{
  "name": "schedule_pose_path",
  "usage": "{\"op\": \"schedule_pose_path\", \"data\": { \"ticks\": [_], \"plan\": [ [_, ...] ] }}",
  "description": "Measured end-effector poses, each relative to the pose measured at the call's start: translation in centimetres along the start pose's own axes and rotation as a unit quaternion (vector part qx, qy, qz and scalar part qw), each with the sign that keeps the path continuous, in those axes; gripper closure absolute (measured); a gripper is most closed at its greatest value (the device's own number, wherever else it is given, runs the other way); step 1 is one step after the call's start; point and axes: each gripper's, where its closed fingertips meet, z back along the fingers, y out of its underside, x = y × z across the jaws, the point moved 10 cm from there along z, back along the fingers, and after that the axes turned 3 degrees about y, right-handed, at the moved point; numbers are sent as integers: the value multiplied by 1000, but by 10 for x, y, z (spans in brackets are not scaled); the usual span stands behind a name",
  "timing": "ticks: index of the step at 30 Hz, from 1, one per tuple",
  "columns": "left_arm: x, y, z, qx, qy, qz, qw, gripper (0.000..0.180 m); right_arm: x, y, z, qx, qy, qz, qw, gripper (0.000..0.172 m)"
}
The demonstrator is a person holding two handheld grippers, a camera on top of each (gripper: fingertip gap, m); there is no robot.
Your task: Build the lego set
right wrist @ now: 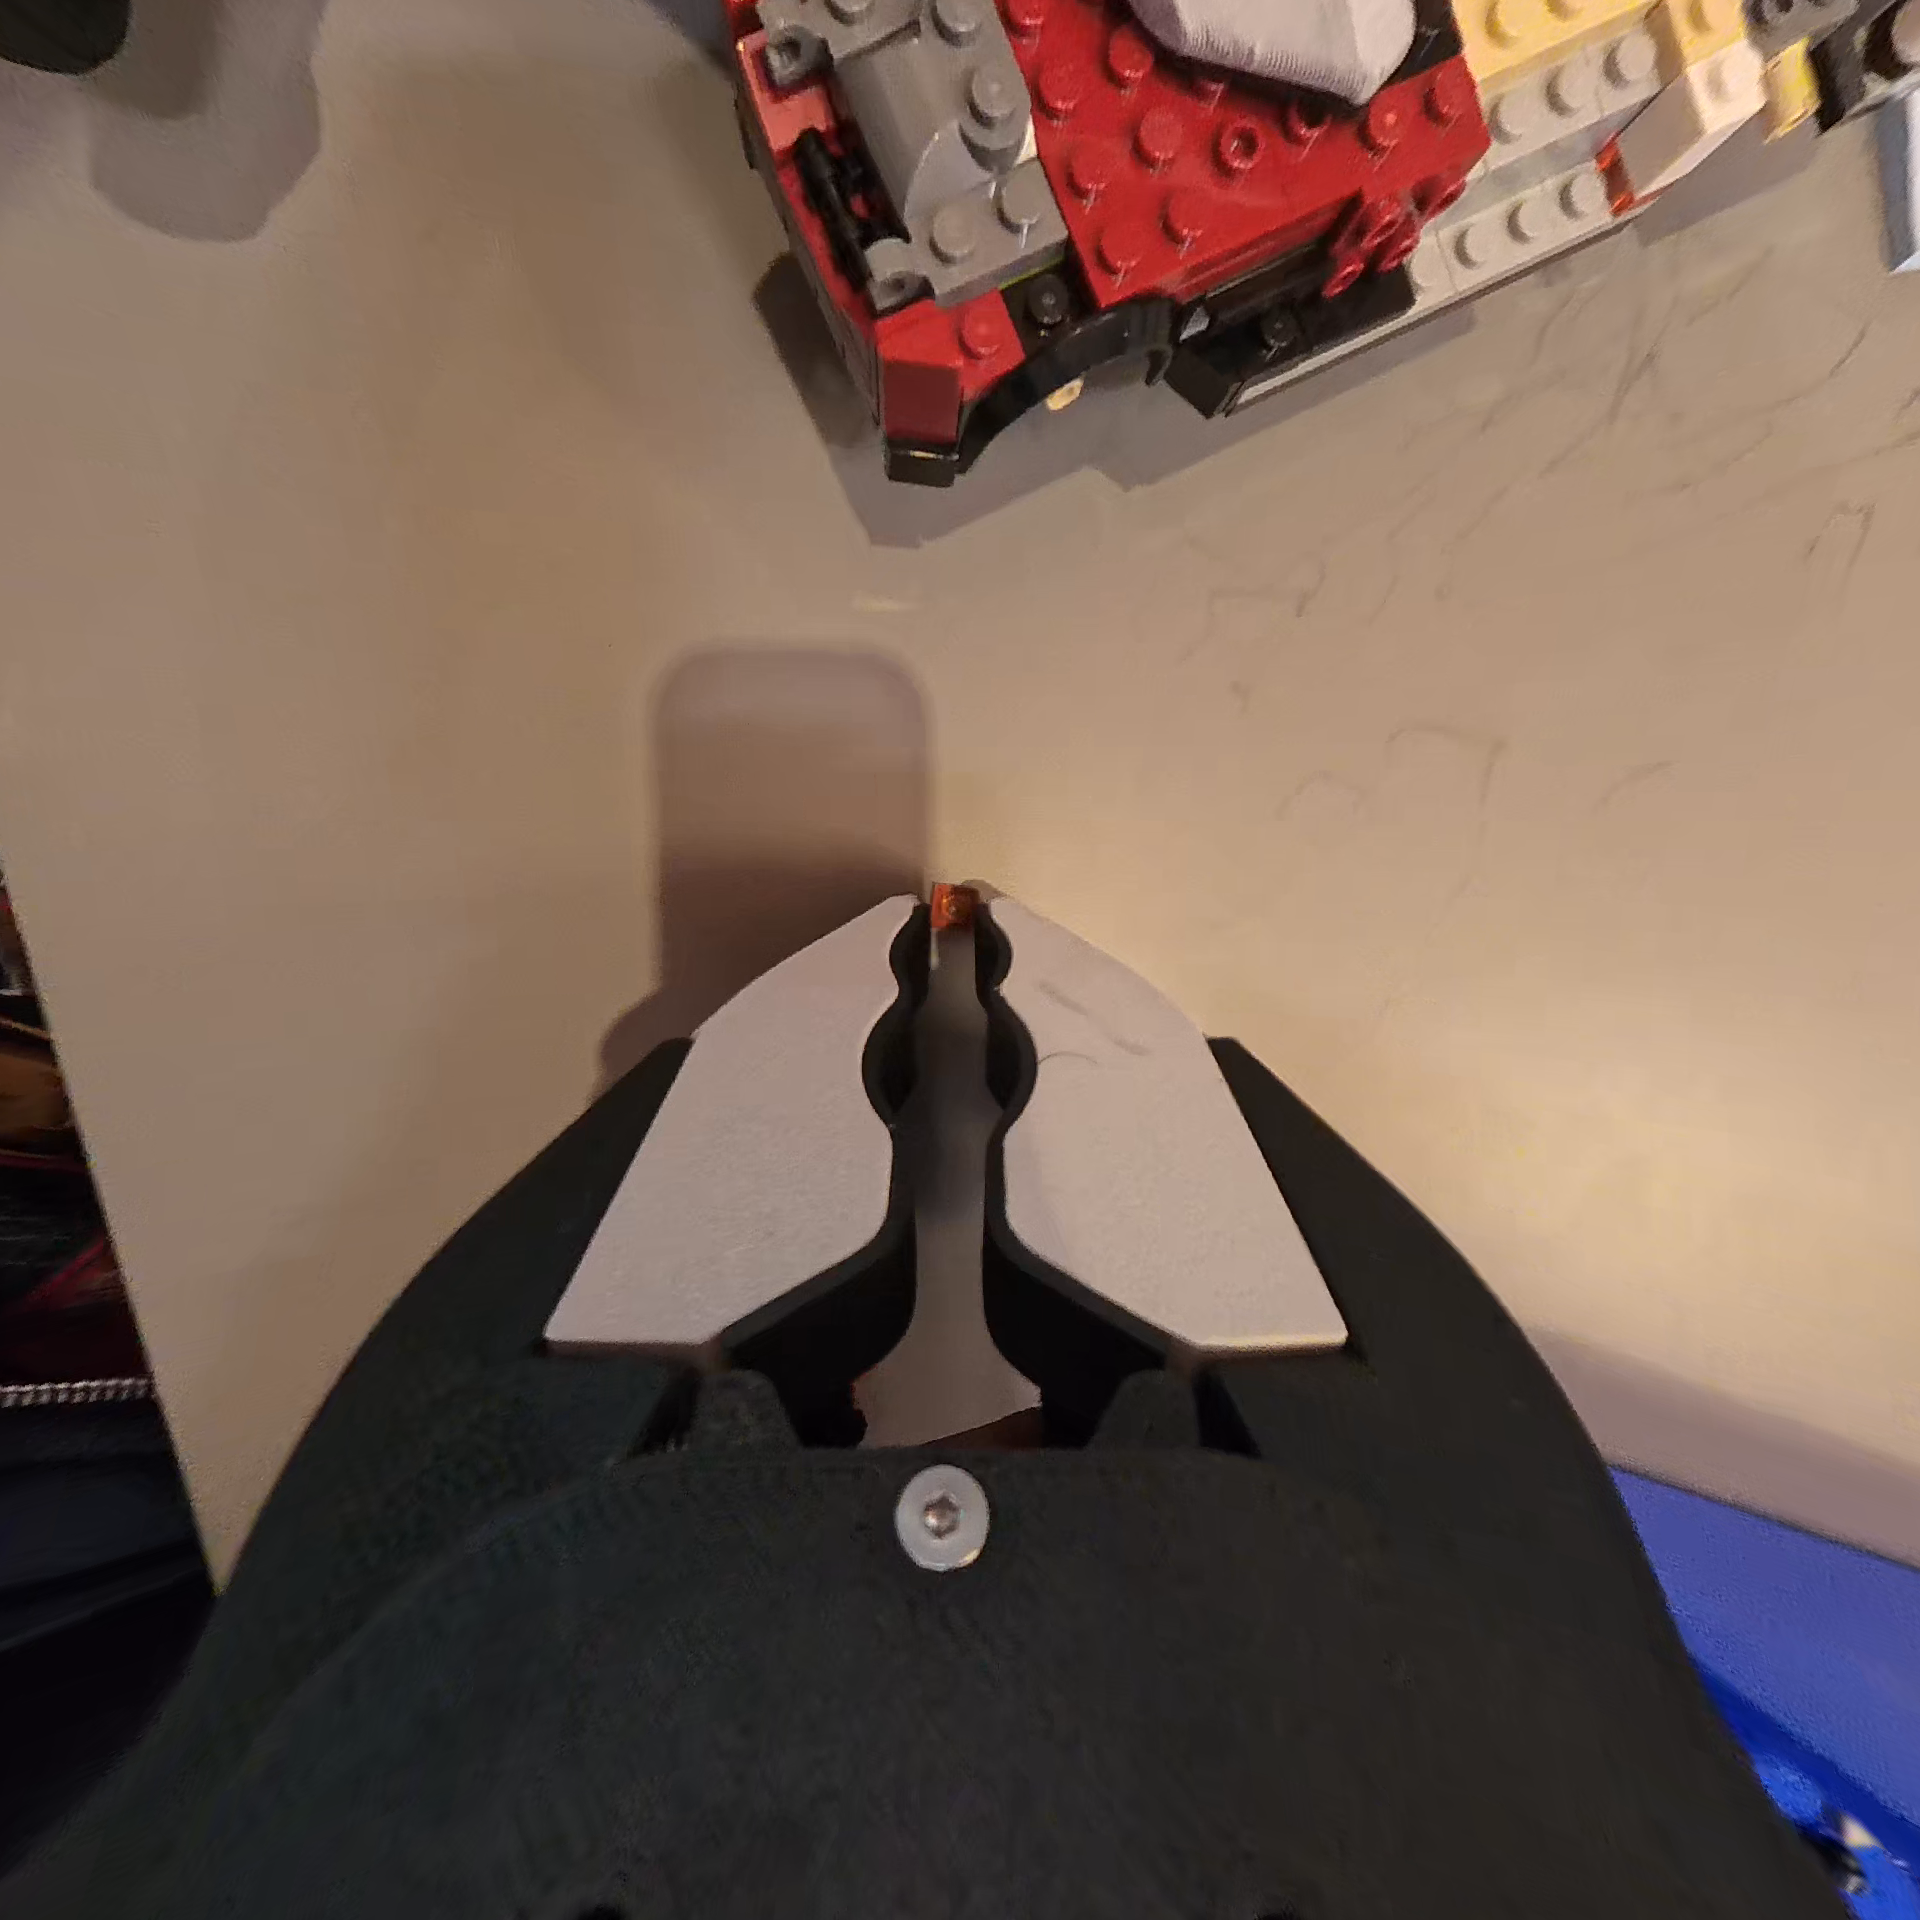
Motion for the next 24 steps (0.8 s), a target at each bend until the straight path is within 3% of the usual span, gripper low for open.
{"op": "schedule_pose_path", "data": {
  "ticks": [11, 24],
  "plan": [
    [-5, 21, 6, 19, 6, 25, 999, 147, -18, -55, 8, -138, -21, 83, 987, 164],
    [5, 27, 10, 25, -16, 30, 999, 147, -42, -100, 25, -104, -63, 201, 972, 164]
  ]
}}
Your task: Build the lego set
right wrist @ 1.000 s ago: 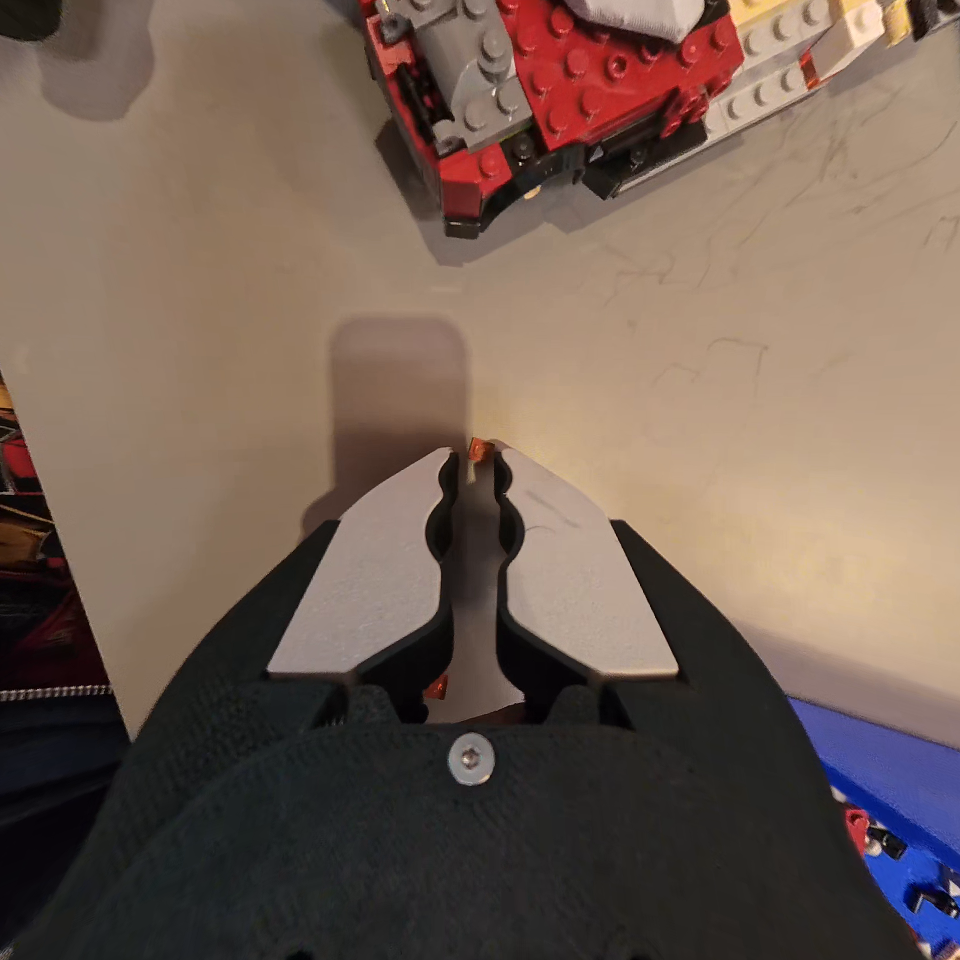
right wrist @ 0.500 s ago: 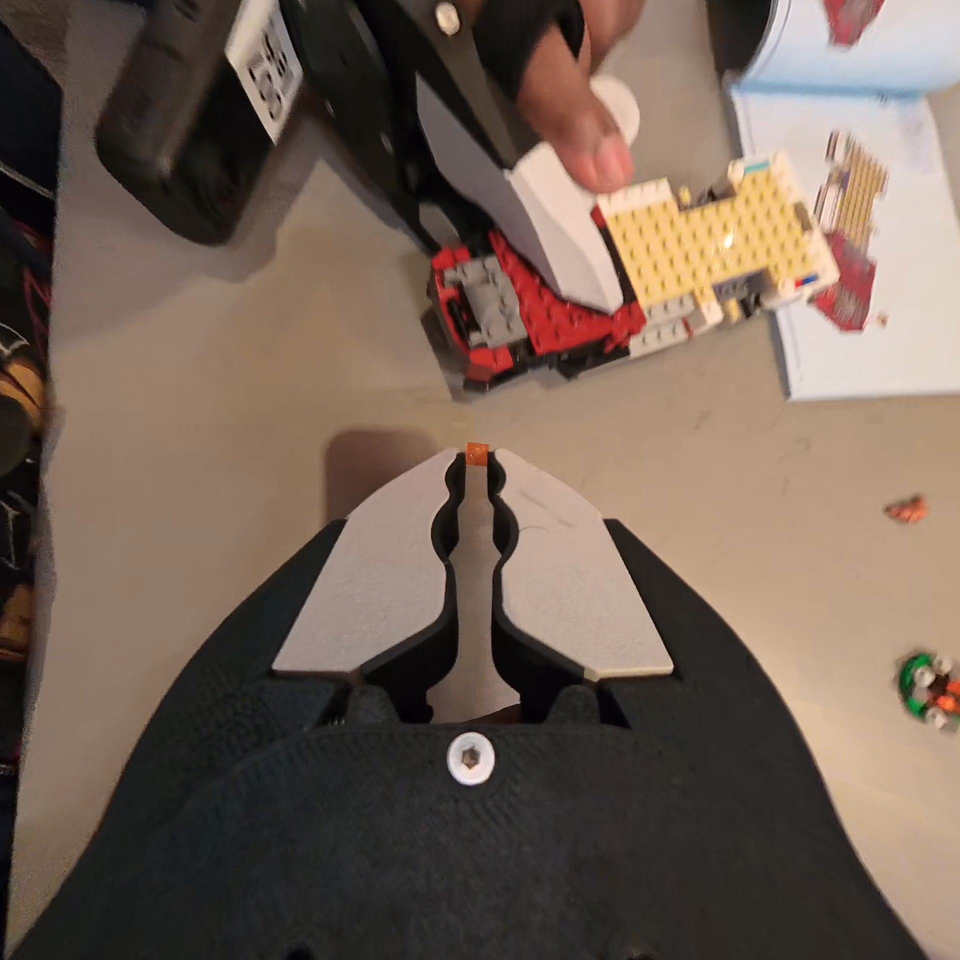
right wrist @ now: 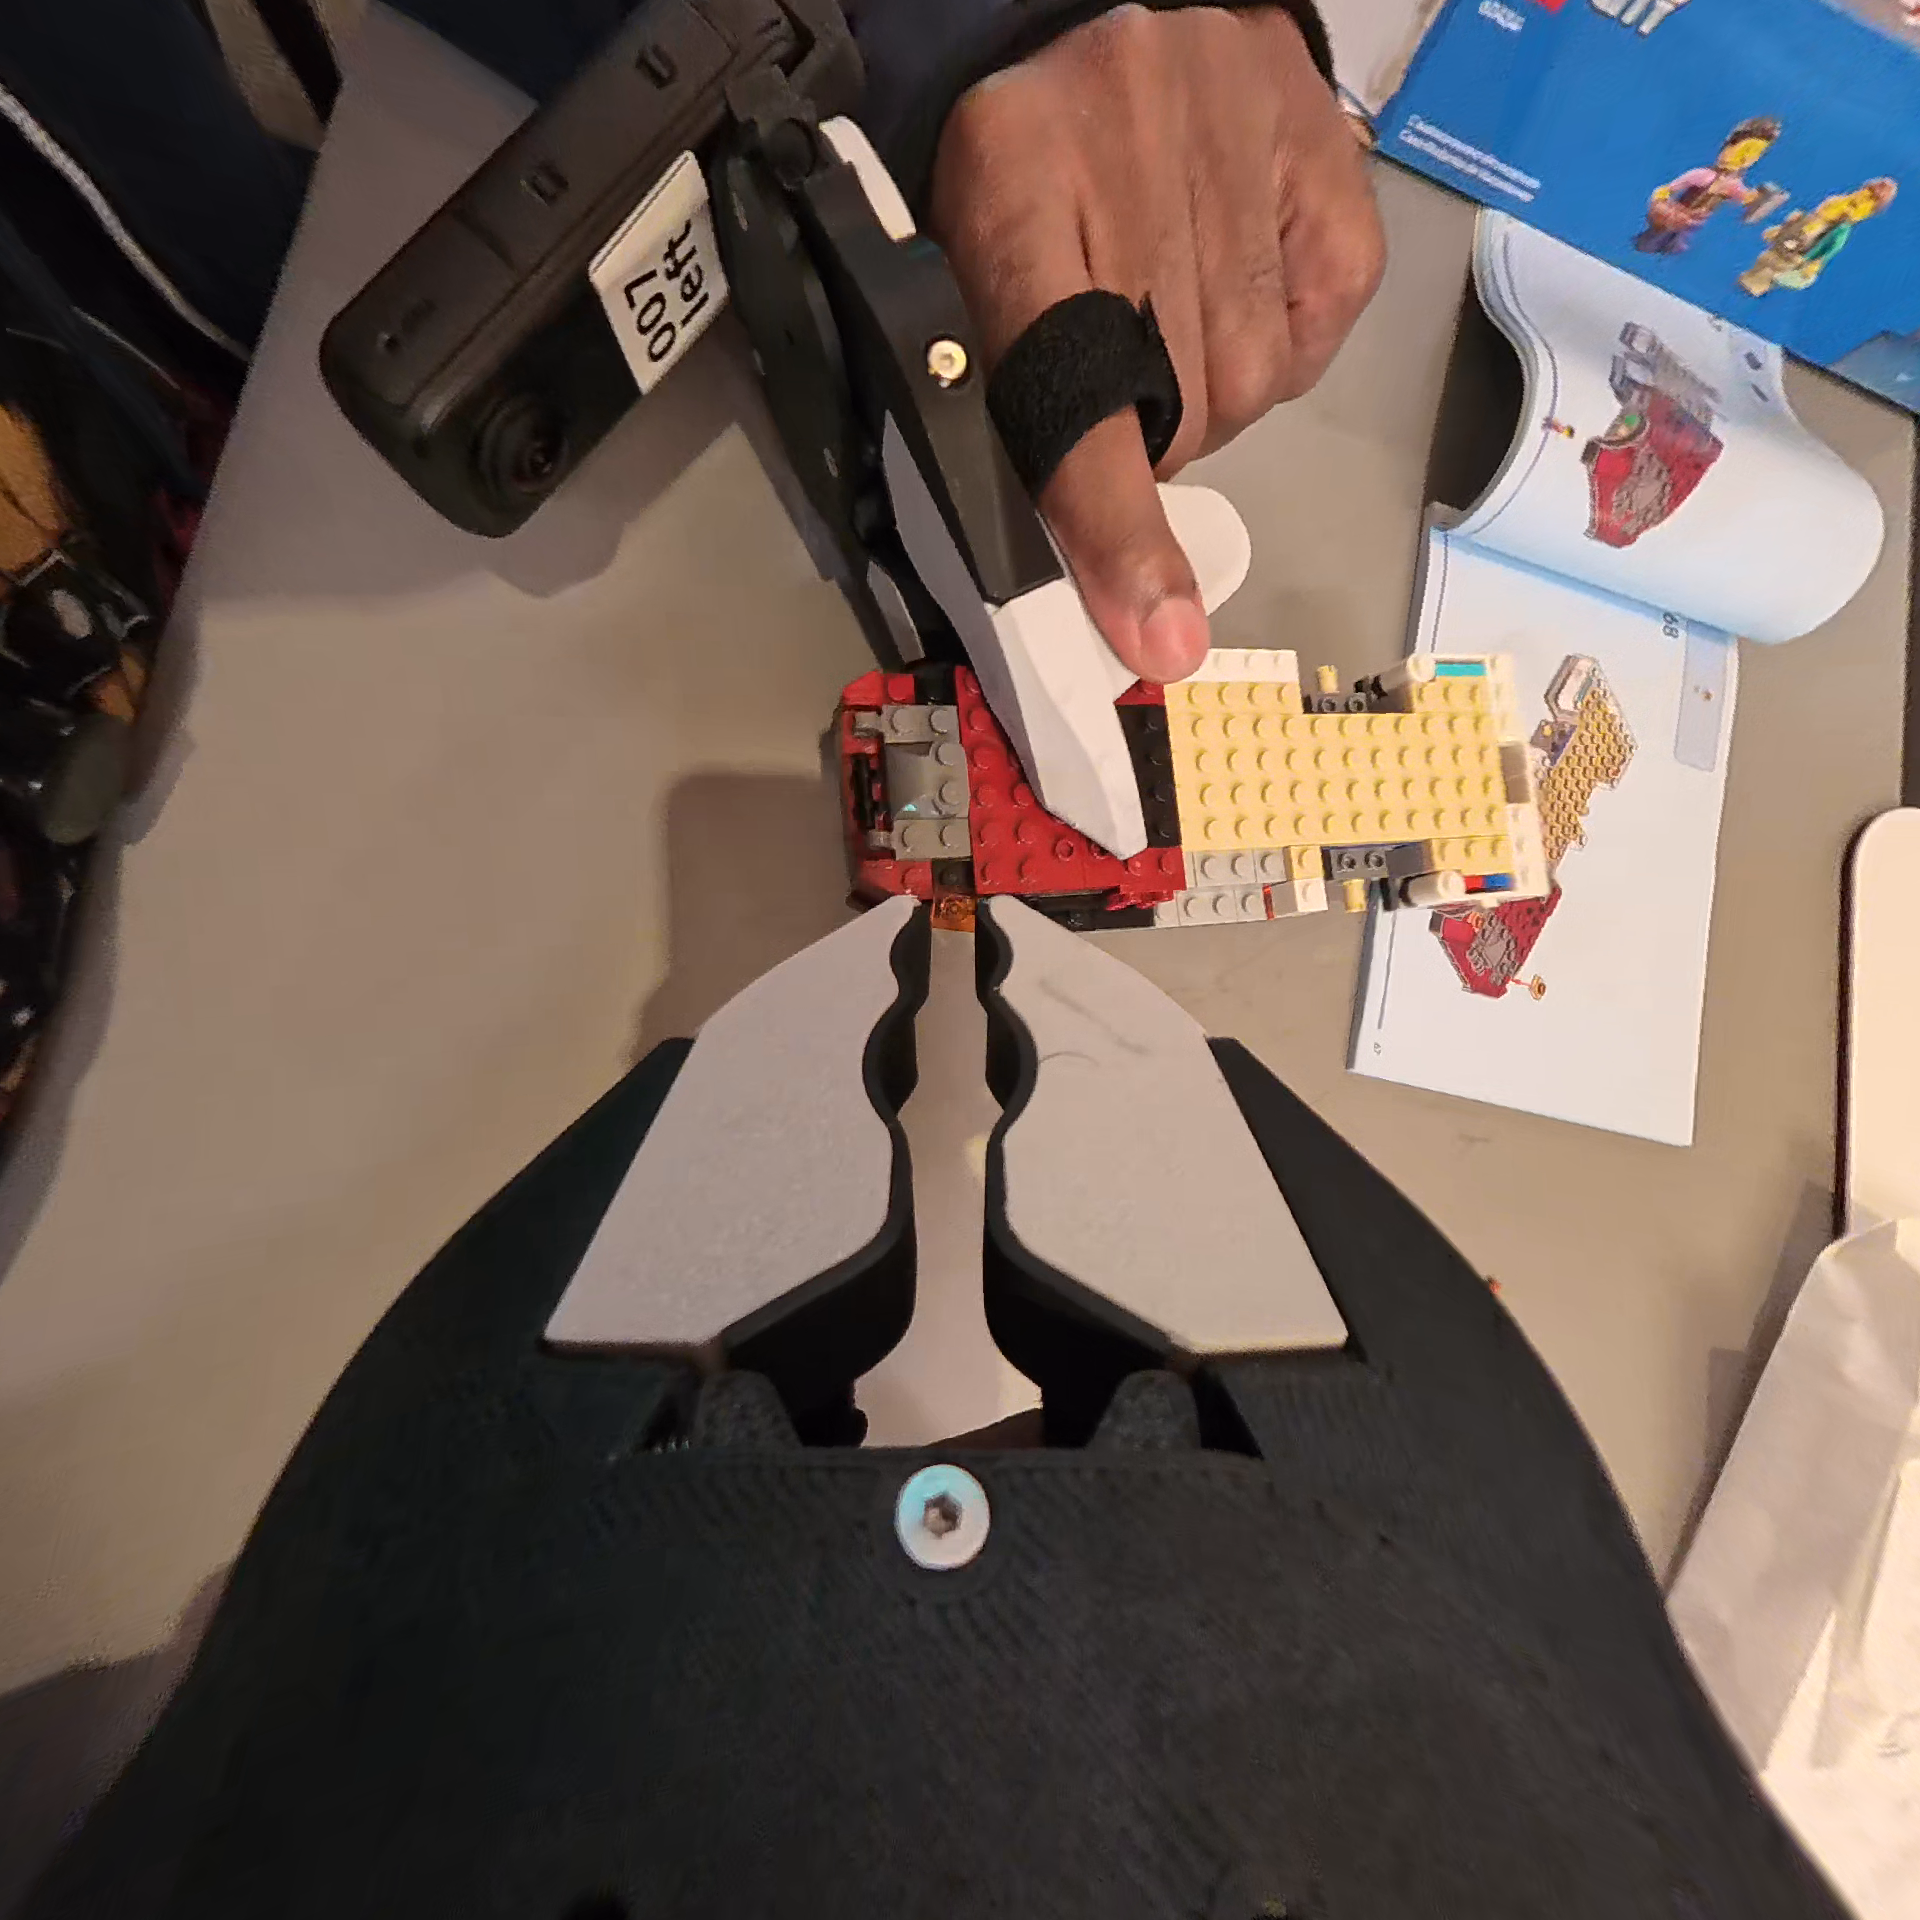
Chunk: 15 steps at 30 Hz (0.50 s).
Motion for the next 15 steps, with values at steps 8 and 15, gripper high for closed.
{"op": "schedule_pose_path", "data": {
  "ticks": [8, 15],
  "plan": [
    [9, 2, 6, -2, -30, 6, 1000, 147, -3, -14, 4, -2, -22, 42, 999, 164],
    [10, -1, 8, -11, -39, 2, 999, 147, 3, -18, 2, -19, -44, 54, 997, 164]
  ]
}}
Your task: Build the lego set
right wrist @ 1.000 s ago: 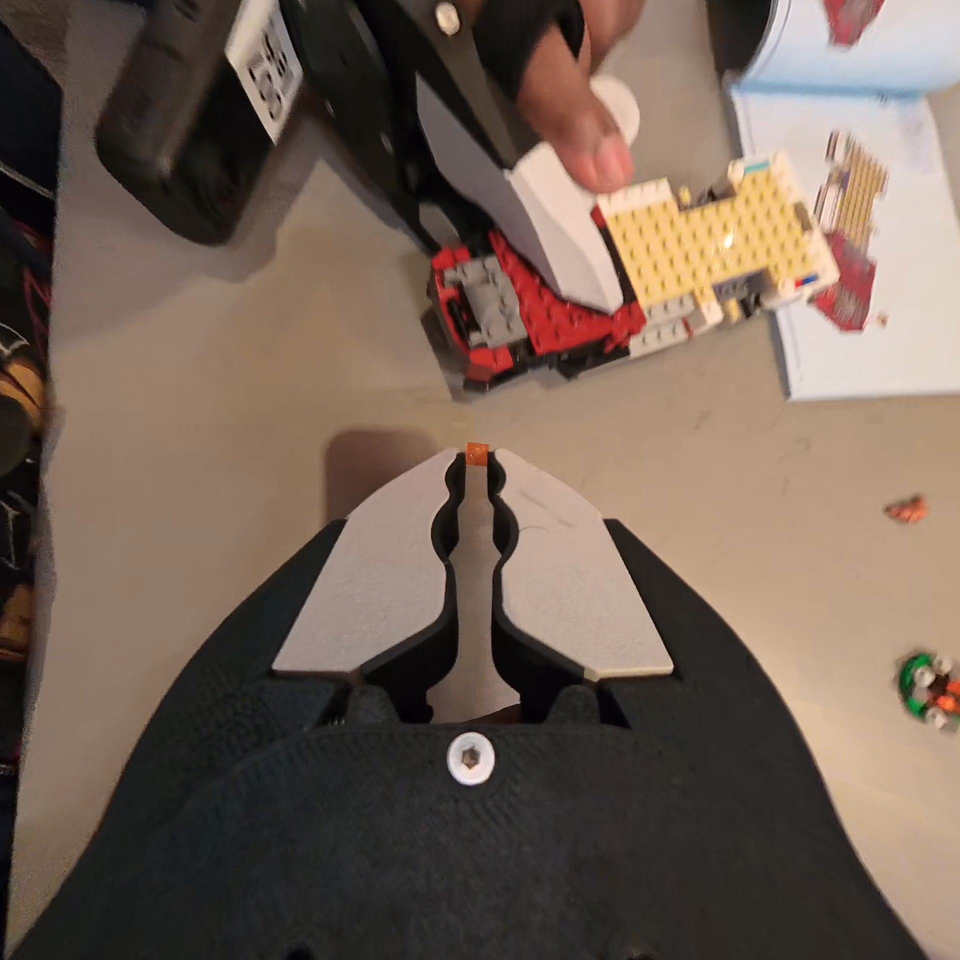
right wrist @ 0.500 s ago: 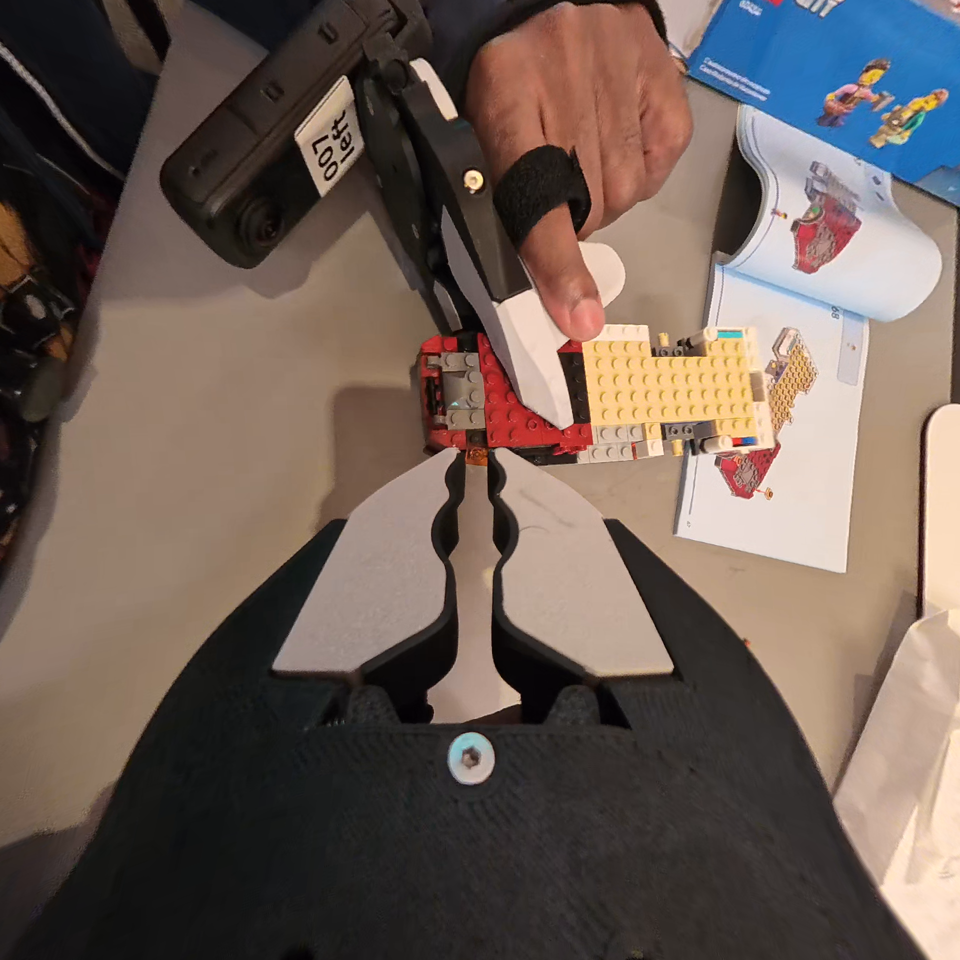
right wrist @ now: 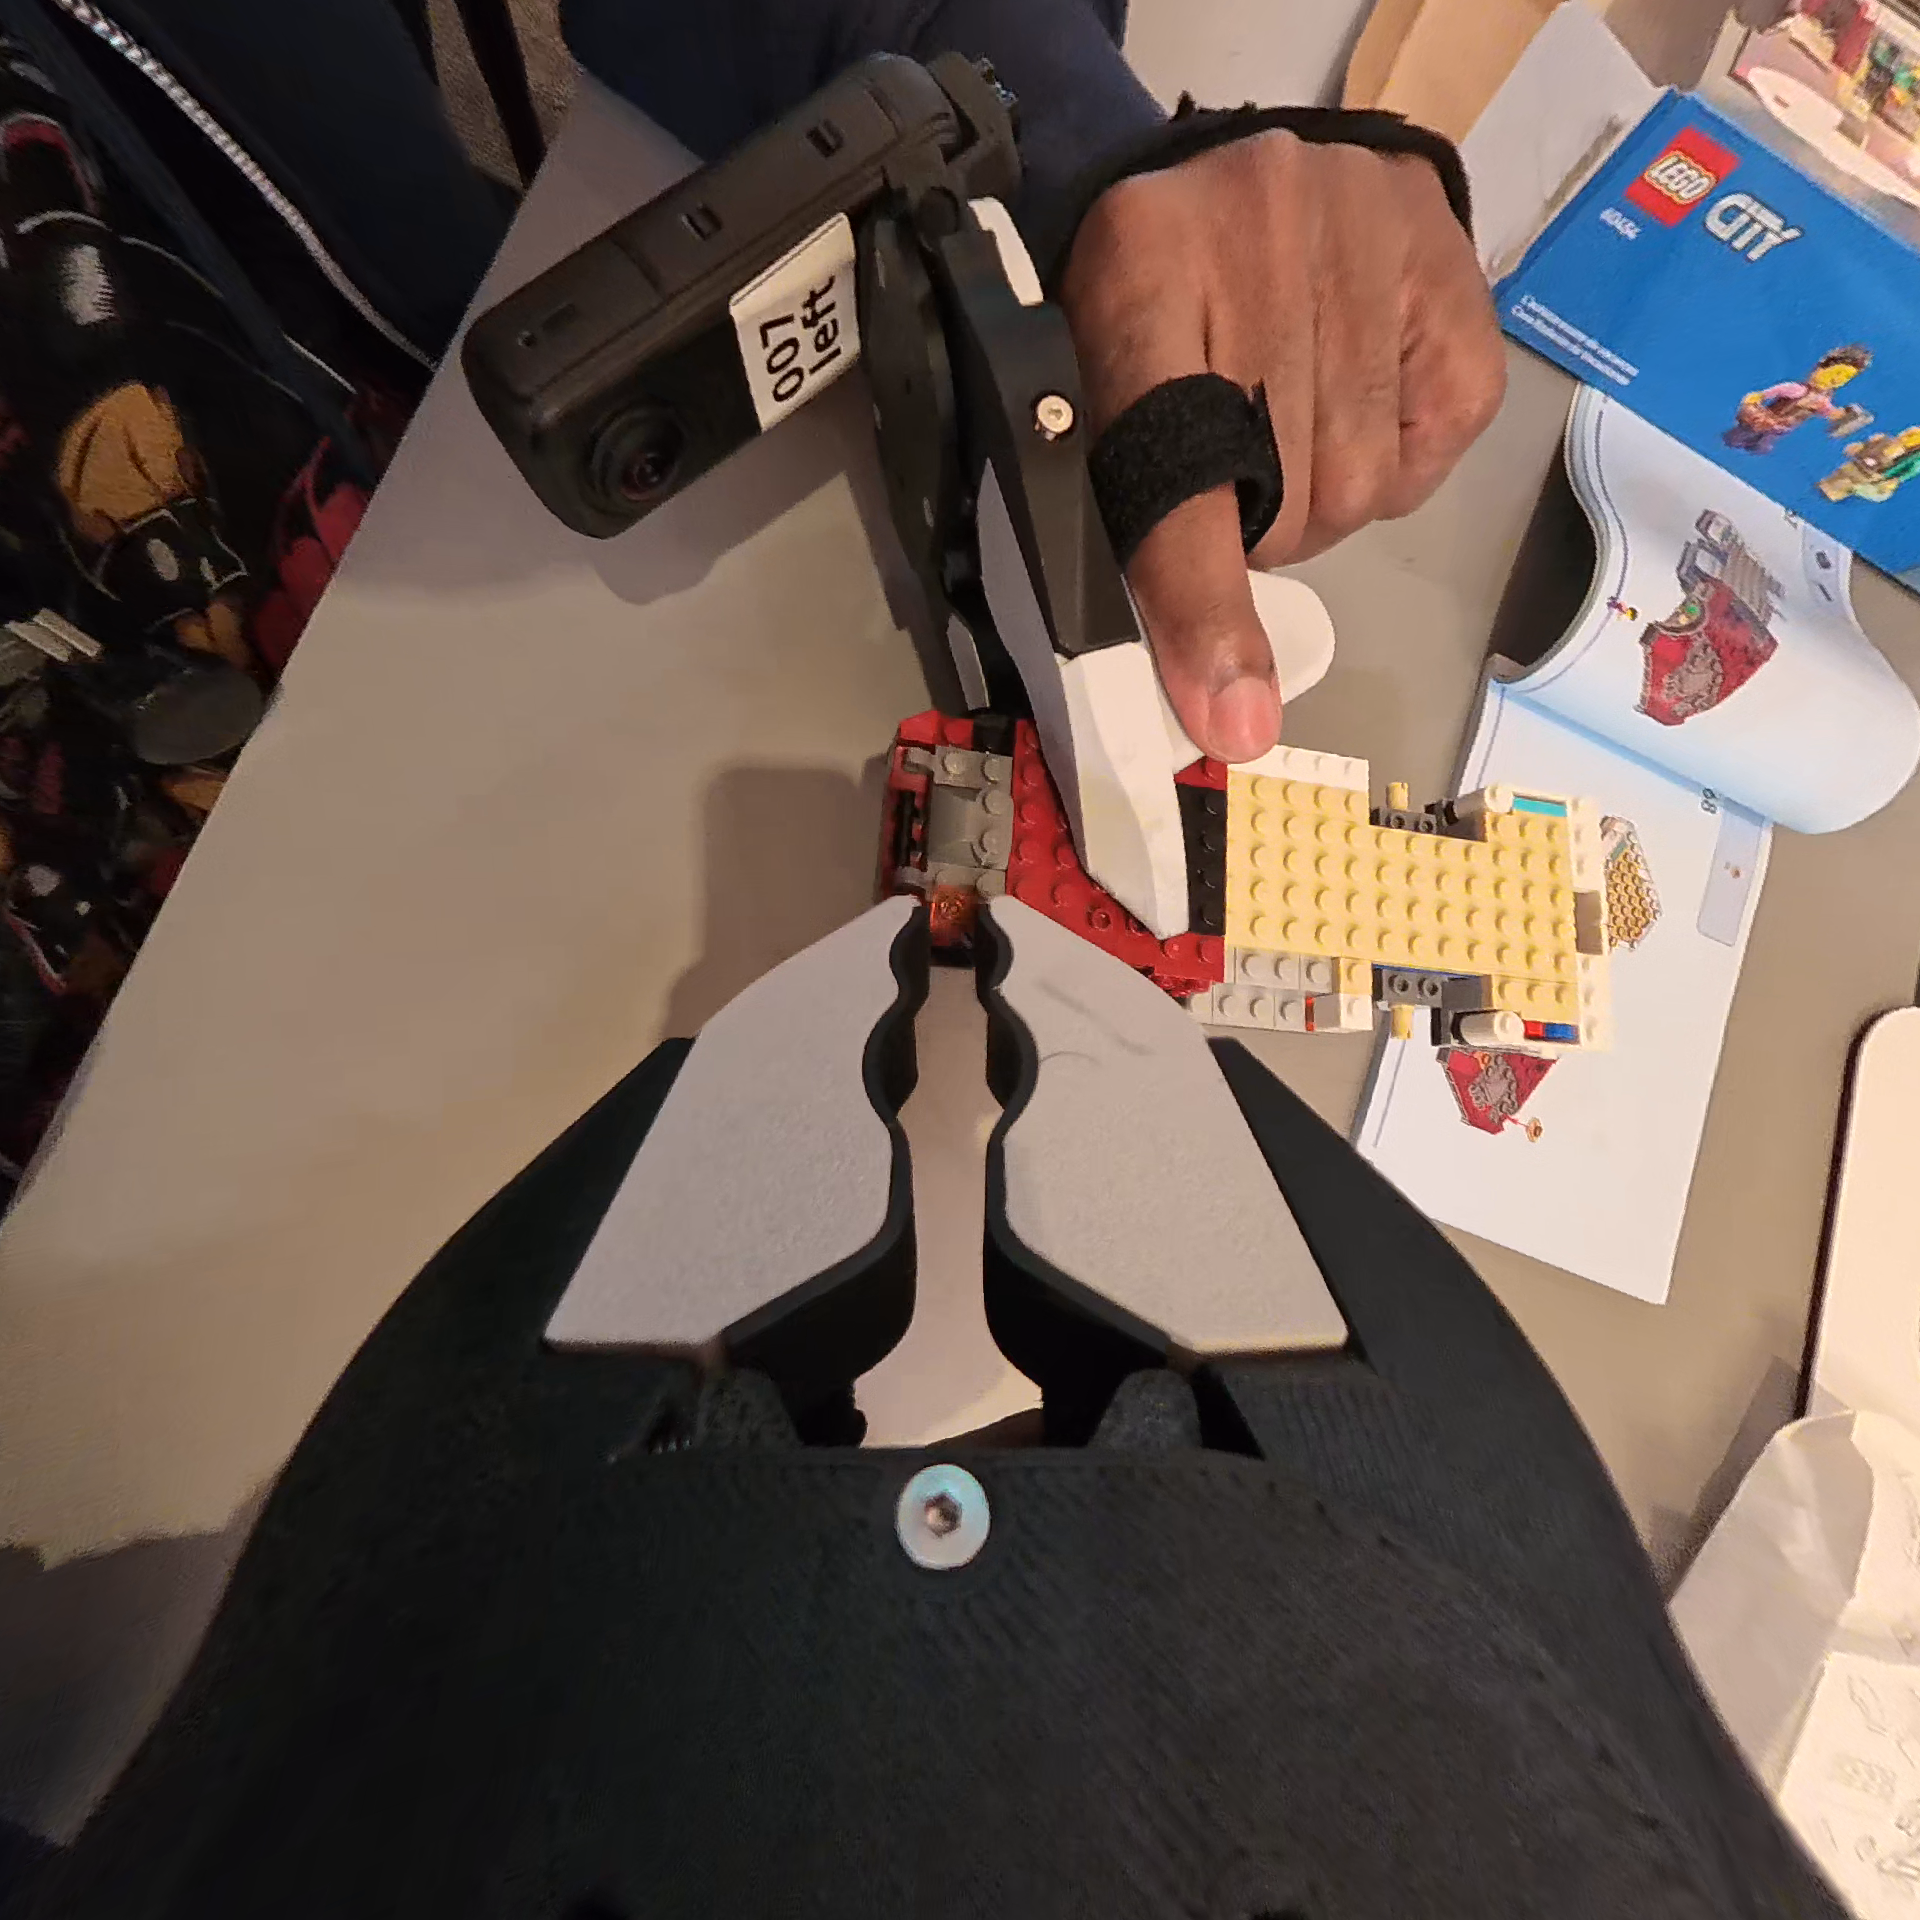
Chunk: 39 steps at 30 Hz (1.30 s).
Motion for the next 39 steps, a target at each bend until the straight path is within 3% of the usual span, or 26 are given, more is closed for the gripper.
{"op": "schedule_pose_path", "data": {
  "ticks": [31, 39],
  "plan": [
    [1, -4, 3, -15, -11, -1, 1000, 147, 0, 6, -4, -23, -40, 3, 999, 162],
    [3, -2, 4, -12, -19, 4, 1000, 148, 2, 8, 2, -44, 11, 46, 998, 151]
  ]
}}
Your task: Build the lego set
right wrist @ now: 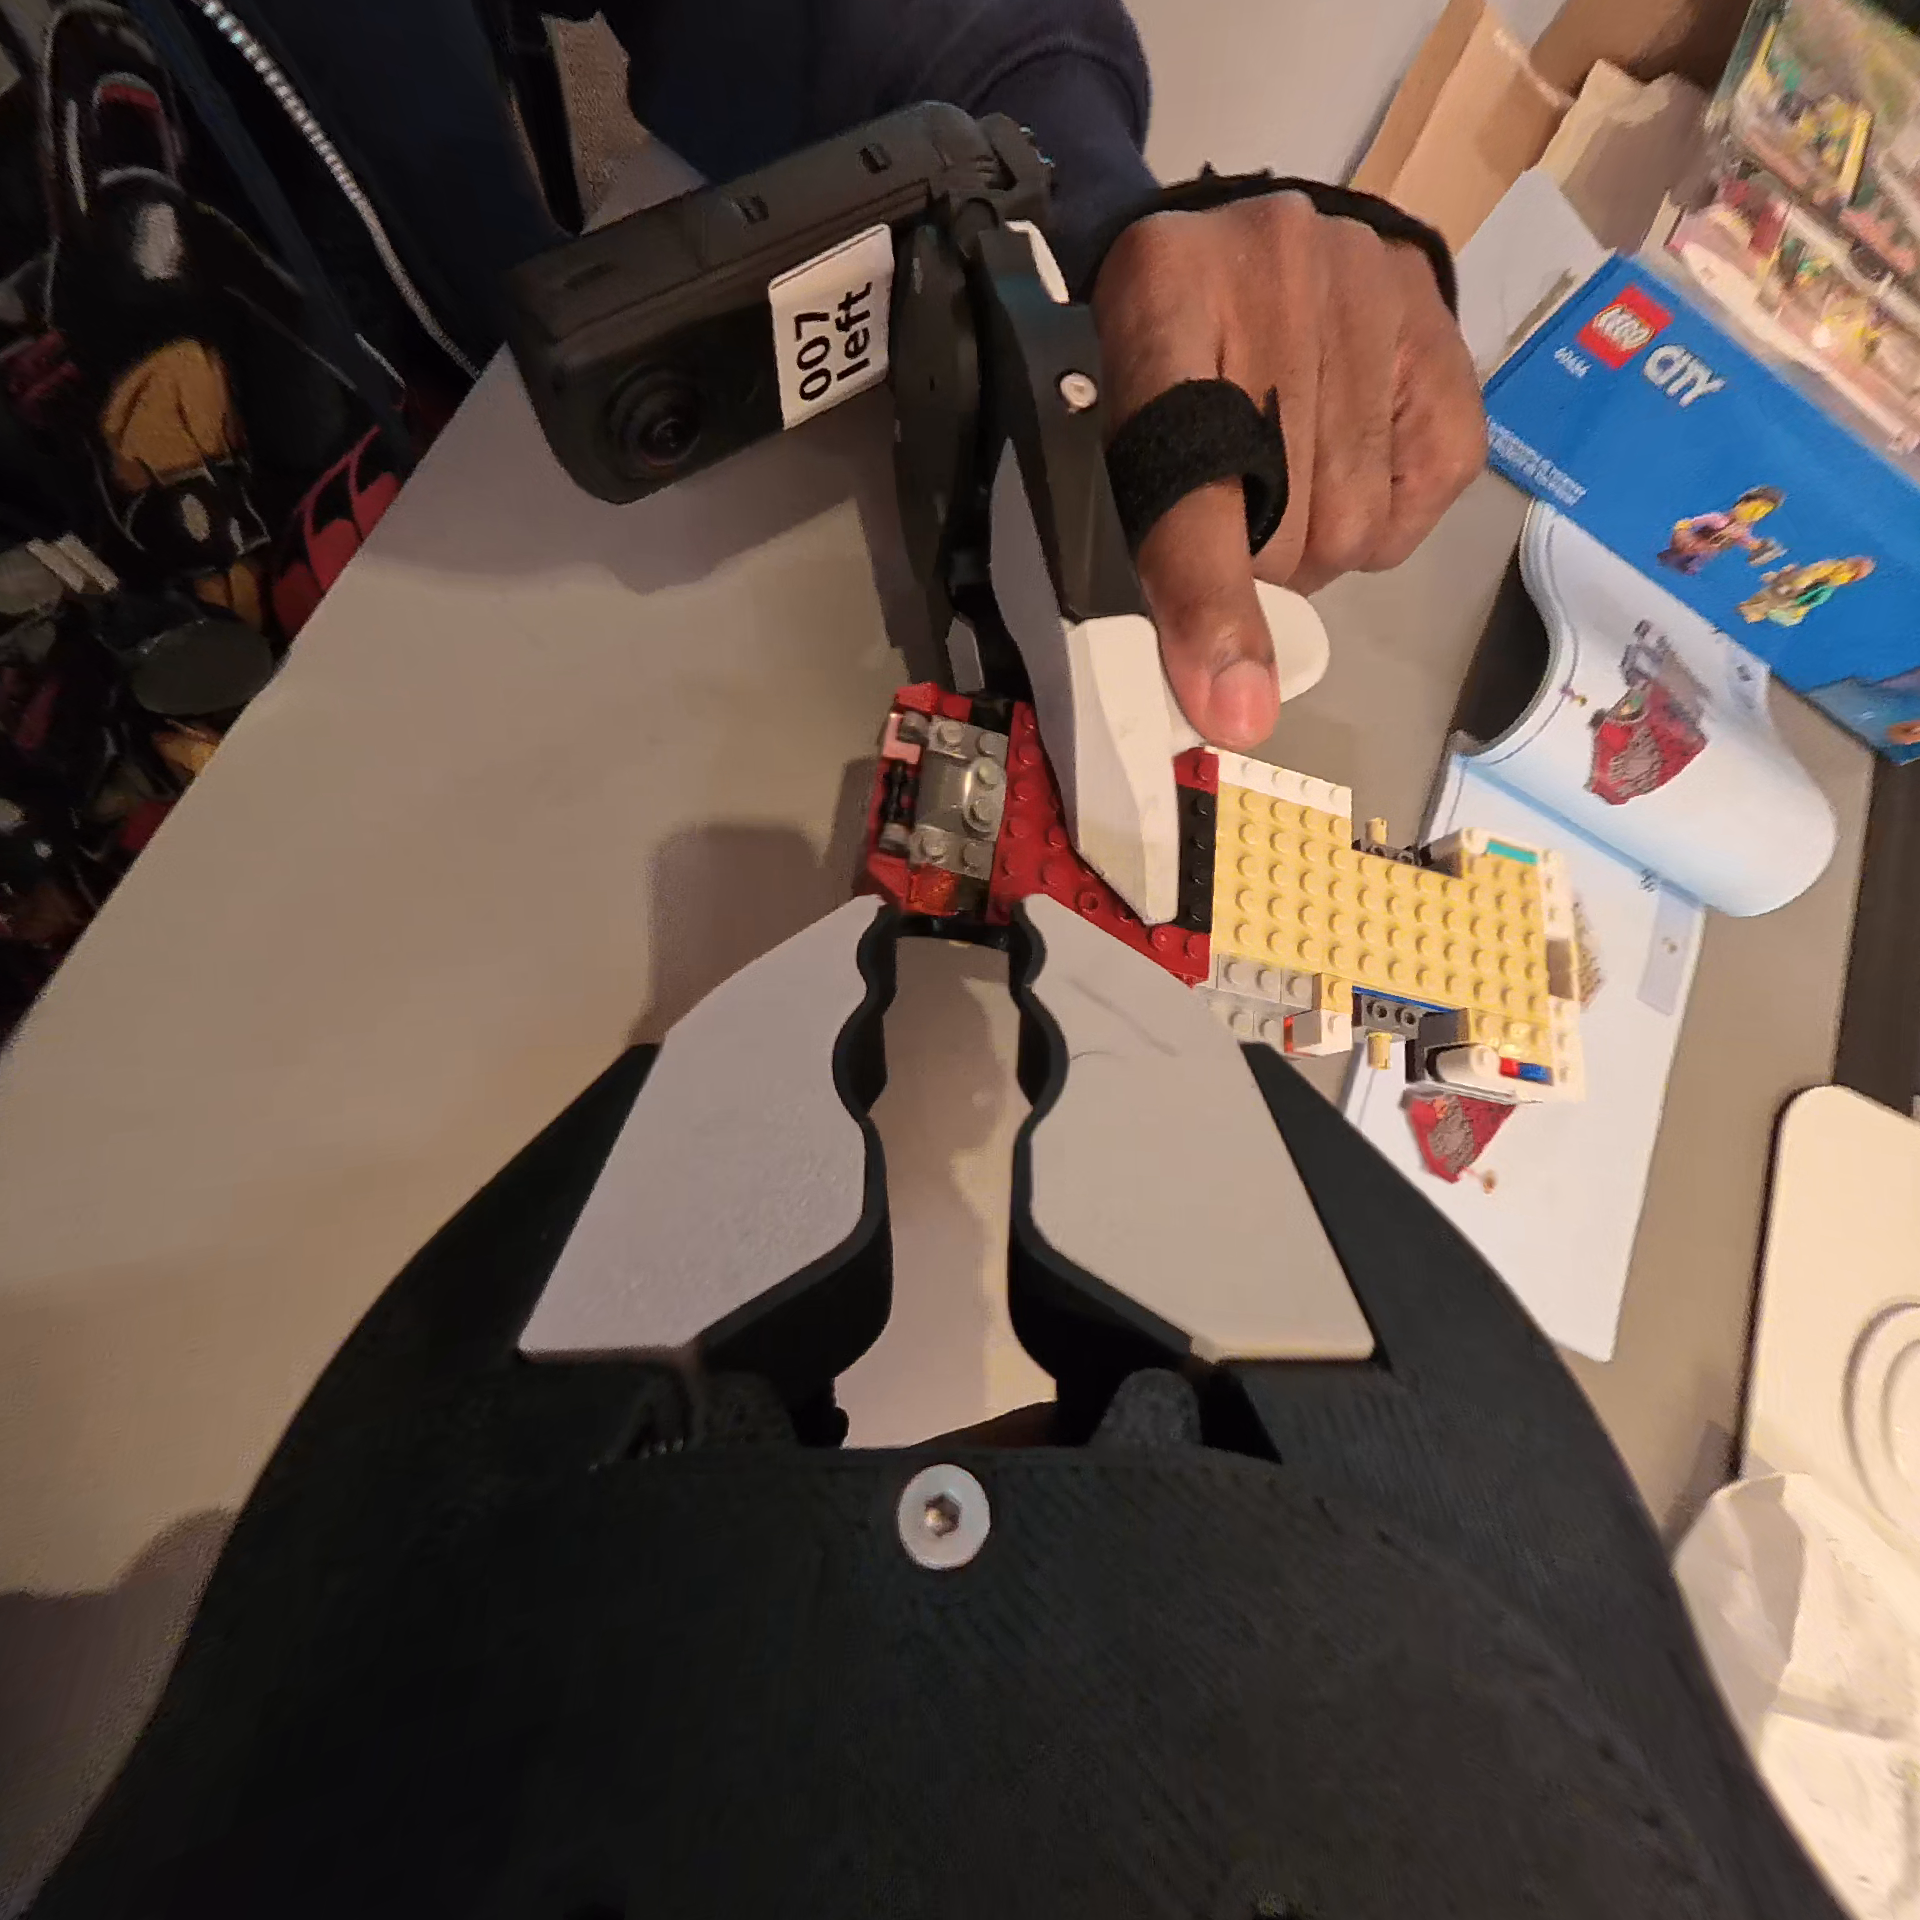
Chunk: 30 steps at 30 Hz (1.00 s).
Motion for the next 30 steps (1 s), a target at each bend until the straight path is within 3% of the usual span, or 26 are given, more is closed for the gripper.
{"op": "schedule_pose_path", "data": {
  "ticks": [4, 9, 15, 30],
  "plan": [
    [2, 1, 2, 2, -4, 3, 1000, 148, 15, -4, 4, -17, 75, 72, 994, 141],
    [5, 4, 4, 0, -13, 23, 1000, 148, 36, -2, -1, -31, 188, 184, 964, 139],
    [10, 5, 10, -20, -30, 55, 998, 147, 53, 15, -9, -48, 274, 224, 934, 134],
    [15, -2, 23, -70, -15, 57, 996, 147, 72, 8, -15, -62, 317, 289, 901, 126]
  ]
}}
